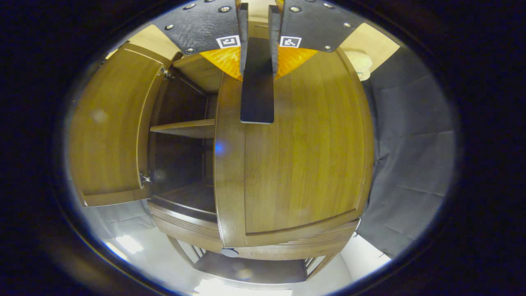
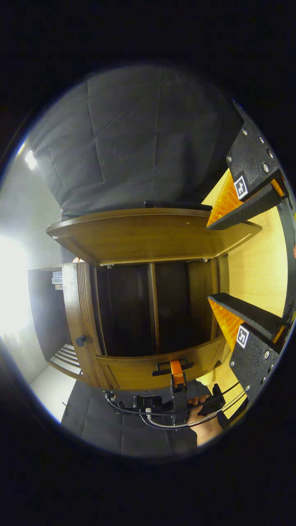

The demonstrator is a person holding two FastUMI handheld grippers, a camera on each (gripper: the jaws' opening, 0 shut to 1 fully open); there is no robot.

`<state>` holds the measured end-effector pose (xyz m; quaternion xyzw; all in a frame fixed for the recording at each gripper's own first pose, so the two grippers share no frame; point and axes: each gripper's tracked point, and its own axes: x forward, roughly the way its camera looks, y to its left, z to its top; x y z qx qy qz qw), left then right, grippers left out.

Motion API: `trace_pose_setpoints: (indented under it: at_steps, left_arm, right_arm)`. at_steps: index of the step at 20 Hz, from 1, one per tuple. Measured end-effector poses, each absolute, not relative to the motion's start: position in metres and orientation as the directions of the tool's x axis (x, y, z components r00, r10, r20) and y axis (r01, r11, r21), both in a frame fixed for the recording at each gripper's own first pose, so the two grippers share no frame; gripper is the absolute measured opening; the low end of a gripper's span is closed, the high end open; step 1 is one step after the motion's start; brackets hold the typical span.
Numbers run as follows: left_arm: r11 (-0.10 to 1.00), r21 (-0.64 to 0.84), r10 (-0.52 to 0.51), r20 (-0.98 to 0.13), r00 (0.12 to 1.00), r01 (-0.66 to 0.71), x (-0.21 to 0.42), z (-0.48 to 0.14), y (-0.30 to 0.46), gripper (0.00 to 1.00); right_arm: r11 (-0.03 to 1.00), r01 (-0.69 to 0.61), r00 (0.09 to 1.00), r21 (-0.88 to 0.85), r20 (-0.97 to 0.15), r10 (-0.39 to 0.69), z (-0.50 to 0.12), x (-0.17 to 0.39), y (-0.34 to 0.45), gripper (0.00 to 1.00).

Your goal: Open the right door of the double-door shoe cabinet with the right hand, and open the left door with the left hand.

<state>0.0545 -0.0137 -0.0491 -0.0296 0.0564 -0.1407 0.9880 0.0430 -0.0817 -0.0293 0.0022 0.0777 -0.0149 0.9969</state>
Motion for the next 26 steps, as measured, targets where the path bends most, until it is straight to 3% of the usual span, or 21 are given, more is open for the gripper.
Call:
trace_pose_setpoints:
  at_steps: [7, 8, 10, 11, 19, 21, 26]
  left_arm:
    - [0.959, -0.091, -0.278, -0.109, 0.954, 0.269, 0.016, -0.049, 0.021, 0.14]
    - [0.960, -0.093, -0.275, -0.109, 0.955, 0.266, 0.010, -0.049, 0.028, 0.20]
    - [0.962, -0.093, -0.265, -0.111, 0.958, 0.255, 0.000, -0.051, 0.038, 0.20]
    - [0.964, -0.093, -0.258, -0.109, 0.960, 0.249, -0.005, -0.051, 0.044, 0.14]
    - [0.976, -0.088, -0.208, -0.108, 0.972, 0.199, -0.036, -0.053, 0.090, 0.14]
    - [0.980, -0.086, -0.191, -0.108, 0.976, 0.182, -0.043, -0.054, 0.102, 0.19]
    - [0.983, -0.090, -0.167, -0.118, 0.979, 0.157, -0.061, -0.062, 0.136, 0.15]
  right_arm:
    - [1.000, -0.012, 0.989, 0.002, -0.145, 0.013, -0.024, 0.040, -0.061, 0.94]
    - [1.000, -0.018, 0.990, 0.003, -0.143, 0.018, -0.023, 0.040, -0.058, 0.94]
    - [0.999, -0.032, 0.989, 0.007, -0.142, 0.032, -0.022, 0.038, -0.052, 0.95]
    - [0.999, -0.039, 0.989, 0.006, -0.141, 0.039, -0.021, 0.037, -0.048, 0.95]
    - [0.997, -0.080, 0.986, 0.003, -0.143, 0.080, -0.022, 0.025, -0.026, 0.94]
    - [0.996, -0.090, 0.985, 0.004, -0.144, 0.090, -0.022, 0.023, -0.021, 0.94]
    - [0.993, -0.119, 0.983, 0.004, -0.137, 0.119, -0.020, 0.020, -0.006, 0.95]
